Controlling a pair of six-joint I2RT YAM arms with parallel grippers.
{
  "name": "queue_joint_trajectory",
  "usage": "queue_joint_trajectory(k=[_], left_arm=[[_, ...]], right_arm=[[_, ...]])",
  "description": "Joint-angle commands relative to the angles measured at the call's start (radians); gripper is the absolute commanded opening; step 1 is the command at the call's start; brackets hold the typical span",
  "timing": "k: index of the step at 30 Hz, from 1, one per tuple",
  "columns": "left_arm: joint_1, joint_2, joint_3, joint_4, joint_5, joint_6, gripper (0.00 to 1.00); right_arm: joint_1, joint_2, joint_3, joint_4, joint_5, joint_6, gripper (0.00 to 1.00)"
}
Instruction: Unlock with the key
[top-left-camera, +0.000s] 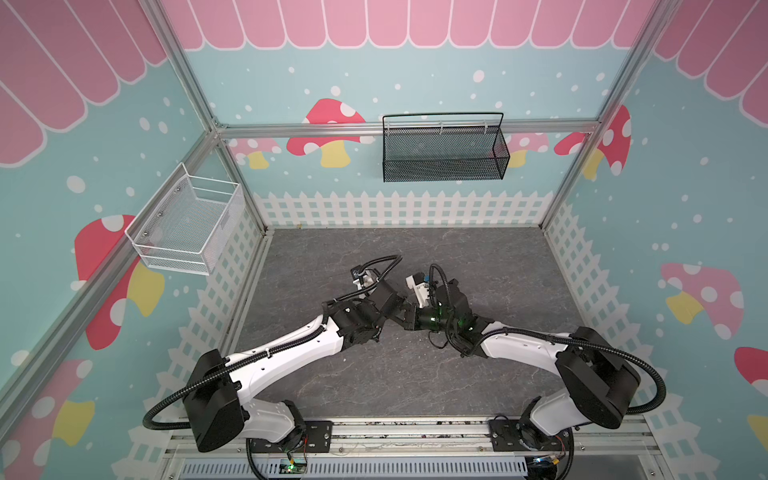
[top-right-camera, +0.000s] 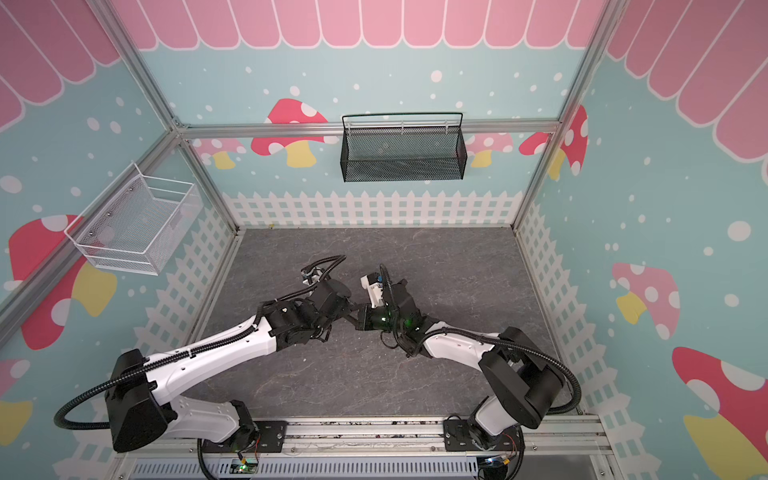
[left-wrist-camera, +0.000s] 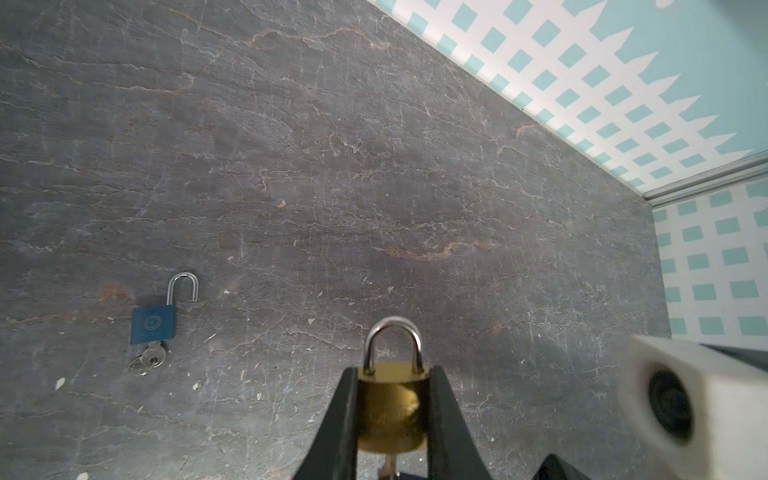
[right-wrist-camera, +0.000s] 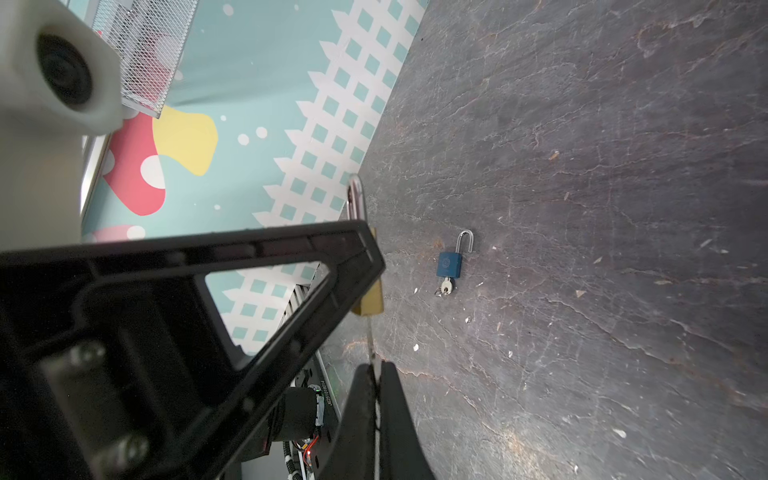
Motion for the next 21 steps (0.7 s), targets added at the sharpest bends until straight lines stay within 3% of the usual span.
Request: queue_joint_trajectory(k=[1, 7, 17, 21], left_arm=[[-0.013, -0.01, 0.018, -0.022, 0.058, -0.014, 0.0], [-0.016, 0.001, 0.021, -0.061, 0.04, 0.025, 0.0], [-0.019, 0.028, 0.037, -0.115, 0.008, 0.028, 0.0], [-0.019, 0.033, 0.042, -0.11, 0.029, -0.015, 0.0]], right_arm=[[0.003, -0.028, 0.053, 0.043, 0.053, -0.028, 0.0], [-0.012, -0.08, 0.068, -0.023, 0.096, -0.087, 0.0], [-0.005, -0.074, 0.049, -0.004, 0.087, -0.065, 0.0], [0.018, -0.082, 0.015, 0.038, 0.143, -0.031, 0.0]])
